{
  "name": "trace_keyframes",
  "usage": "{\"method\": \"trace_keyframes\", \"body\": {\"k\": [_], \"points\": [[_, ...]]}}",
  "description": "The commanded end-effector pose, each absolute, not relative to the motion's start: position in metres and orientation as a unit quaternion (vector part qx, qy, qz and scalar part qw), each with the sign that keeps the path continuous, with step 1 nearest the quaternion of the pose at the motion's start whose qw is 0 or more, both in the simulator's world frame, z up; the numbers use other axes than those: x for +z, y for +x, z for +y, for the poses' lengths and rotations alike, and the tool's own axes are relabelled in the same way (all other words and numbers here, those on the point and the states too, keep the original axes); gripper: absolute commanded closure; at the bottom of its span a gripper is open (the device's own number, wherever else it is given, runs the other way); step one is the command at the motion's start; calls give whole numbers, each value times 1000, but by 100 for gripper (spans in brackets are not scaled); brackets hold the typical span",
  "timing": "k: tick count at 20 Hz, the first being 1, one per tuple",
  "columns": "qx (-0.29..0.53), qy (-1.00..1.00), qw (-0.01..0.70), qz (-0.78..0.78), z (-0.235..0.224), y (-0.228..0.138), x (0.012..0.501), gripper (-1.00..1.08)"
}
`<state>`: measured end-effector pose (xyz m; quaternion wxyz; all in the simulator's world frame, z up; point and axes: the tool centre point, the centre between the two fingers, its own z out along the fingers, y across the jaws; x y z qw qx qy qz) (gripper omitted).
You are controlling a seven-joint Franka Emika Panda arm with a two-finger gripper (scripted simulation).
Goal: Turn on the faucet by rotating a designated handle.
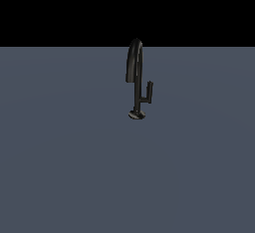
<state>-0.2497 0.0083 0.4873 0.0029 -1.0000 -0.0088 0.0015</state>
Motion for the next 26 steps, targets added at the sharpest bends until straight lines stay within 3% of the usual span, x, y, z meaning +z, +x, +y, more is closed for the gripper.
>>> {"method": "trace_keyframes", "body": {"k": [1,13,26], "points": [[1,-1000,3,-9,8,-250,487,108],[22,-999,26,16,10,-229,486,108],[89,-985,104,100,9,-160,476,108]]}}
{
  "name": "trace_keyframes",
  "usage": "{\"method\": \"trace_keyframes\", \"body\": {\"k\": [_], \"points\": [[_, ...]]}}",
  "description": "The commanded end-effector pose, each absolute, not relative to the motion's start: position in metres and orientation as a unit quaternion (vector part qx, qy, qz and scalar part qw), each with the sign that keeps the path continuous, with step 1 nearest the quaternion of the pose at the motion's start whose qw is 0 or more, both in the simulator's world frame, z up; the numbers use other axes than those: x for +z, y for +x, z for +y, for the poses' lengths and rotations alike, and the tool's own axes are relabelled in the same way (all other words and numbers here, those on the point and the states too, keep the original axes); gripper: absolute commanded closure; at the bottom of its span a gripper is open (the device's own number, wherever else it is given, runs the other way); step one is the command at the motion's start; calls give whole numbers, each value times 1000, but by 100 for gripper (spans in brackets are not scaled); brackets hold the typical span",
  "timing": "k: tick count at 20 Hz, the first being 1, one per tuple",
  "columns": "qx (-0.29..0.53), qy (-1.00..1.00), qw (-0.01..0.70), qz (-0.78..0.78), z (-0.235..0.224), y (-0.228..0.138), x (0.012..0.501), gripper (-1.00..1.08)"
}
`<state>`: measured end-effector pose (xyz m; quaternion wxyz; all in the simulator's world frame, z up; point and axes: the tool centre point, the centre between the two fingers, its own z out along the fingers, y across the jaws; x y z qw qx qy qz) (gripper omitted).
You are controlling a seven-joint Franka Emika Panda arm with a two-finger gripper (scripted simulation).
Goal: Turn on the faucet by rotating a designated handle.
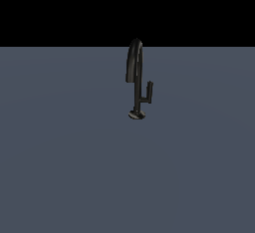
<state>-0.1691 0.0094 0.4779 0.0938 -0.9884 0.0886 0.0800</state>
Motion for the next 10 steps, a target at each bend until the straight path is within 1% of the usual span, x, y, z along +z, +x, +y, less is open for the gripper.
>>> {"method": "trace_keyframes", "body": {"k": [1,10], "points": [[95,-983,111,108,8,-153,475,108],[150,-957,176,176,-1,-98,458,108]]}}
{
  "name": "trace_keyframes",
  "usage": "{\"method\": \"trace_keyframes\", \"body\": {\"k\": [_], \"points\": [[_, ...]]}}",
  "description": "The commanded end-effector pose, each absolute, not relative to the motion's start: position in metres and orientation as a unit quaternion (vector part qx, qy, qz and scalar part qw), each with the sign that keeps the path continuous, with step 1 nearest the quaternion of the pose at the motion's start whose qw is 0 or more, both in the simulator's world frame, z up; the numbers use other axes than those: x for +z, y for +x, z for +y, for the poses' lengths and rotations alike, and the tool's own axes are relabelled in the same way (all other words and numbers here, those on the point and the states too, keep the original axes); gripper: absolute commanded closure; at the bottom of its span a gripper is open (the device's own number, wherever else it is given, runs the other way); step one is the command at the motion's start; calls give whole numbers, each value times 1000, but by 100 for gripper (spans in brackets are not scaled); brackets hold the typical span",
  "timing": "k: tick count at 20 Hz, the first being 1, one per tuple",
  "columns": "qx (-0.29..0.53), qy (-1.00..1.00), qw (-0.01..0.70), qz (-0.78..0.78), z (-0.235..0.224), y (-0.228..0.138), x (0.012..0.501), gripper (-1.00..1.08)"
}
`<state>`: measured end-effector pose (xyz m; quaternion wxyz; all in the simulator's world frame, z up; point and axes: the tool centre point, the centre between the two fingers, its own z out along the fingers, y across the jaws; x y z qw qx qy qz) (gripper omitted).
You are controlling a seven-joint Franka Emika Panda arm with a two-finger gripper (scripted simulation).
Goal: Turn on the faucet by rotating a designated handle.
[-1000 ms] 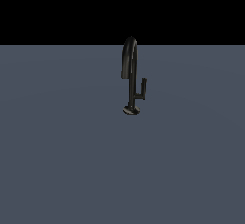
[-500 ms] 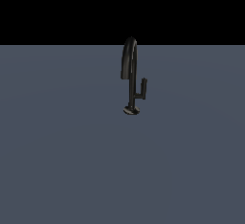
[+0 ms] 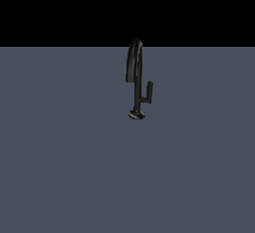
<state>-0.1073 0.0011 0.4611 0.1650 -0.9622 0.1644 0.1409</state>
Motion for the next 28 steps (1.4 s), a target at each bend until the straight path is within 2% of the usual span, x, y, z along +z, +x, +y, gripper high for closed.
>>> {"method": "trace_keyframes", "body": {"k": [1,15,28], "points": [[156,-953,183,184,-2,-92,455,108],[242,-881,286,290,-28,-11,410,108],[325,-771,384,390,-60,55,342,108]]}}
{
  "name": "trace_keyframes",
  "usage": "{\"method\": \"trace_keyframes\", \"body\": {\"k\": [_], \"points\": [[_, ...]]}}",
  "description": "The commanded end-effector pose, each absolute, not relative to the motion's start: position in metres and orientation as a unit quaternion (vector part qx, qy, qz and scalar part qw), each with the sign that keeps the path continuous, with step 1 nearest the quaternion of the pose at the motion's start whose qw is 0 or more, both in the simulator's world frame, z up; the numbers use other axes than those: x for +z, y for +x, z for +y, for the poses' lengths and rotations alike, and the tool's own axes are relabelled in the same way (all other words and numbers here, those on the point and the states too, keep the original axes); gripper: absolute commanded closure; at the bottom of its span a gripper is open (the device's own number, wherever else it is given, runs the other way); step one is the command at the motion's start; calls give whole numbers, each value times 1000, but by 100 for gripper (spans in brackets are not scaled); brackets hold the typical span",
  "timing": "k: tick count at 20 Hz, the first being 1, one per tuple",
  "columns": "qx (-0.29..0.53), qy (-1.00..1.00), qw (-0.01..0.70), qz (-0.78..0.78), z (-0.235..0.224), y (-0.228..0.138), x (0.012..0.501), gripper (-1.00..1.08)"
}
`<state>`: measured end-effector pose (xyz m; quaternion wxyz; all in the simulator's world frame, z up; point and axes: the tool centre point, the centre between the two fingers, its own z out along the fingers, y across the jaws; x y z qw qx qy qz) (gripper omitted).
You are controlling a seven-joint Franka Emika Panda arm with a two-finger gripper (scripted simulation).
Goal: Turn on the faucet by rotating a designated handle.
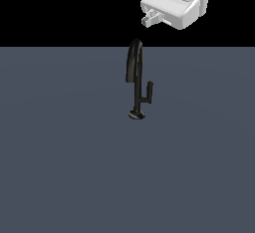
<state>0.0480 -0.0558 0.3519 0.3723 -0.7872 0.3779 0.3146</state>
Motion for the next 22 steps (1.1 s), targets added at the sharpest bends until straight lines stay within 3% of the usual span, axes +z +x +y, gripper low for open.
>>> {"method": "trace_keyframes", "body": {"k": [1,12,22], "points": [[331,-761,392,398,-63,60,336,108],[402,-611,477,486,-90,102,245,108],[444,-482,527,541,-98,117,167,108]]}}
